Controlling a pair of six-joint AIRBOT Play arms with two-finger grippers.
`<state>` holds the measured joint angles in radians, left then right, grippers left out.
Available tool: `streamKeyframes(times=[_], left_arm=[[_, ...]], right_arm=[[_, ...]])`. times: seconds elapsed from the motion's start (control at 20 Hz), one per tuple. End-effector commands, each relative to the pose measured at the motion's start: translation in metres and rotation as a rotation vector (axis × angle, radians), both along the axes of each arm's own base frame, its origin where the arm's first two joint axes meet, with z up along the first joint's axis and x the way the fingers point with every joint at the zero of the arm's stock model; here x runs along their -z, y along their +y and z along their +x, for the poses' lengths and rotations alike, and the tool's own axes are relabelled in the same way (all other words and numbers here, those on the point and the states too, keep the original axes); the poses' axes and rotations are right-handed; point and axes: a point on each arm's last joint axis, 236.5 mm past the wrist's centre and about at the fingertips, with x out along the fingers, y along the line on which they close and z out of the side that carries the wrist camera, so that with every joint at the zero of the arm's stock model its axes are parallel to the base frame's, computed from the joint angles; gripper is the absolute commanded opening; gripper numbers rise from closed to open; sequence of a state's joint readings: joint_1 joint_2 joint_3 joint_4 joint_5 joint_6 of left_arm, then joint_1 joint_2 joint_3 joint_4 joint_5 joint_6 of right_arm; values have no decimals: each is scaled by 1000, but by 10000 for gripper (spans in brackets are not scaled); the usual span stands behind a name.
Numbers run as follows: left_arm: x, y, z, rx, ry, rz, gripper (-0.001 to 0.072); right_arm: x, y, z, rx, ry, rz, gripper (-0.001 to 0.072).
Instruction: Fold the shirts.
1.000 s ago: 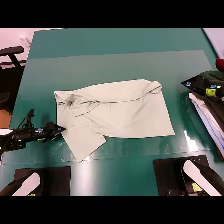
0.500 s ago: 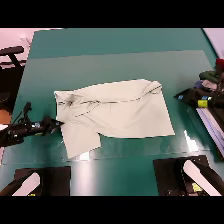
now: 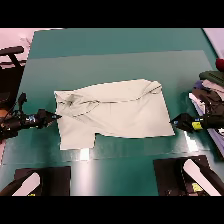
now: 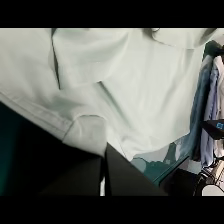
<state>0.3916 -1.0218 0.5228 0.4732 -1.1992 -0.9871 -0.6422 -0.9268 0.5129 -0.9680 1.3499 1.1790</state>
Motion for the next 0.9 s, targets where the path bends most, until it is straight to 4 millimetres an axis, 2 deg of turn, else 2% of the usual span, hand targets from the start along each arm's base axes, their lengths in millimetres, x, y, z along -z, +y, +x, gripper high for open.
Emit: streamKeyframes(times=[0.0,0.1,0.3,0.45,0.7,0.75,0.85], left_arm=[[-2,0,0,3,-4,-3,26],[-2,0,1,3,-5,-2,26],[-2,0,1,3,-5,-2,26],[-3,-2,-1,9,-2,-8,26],[-4,-3,-3,17,1,-14,26],[-4,-4,-3,20,2,-17,26],[-5,-4,-4,24,4,-20,26]], right_arm=[[7,-8,-14,16,50,-10,505],[12,-14,-20,1,76,-45,505],[25,-12,-24,0,133,-4,506],[30,-8,-10,31,113,49,505],[40,1,-1,60,131,135,500],[41,3,3,69,125,153,444],[39,3,9,87,106,161,405]])
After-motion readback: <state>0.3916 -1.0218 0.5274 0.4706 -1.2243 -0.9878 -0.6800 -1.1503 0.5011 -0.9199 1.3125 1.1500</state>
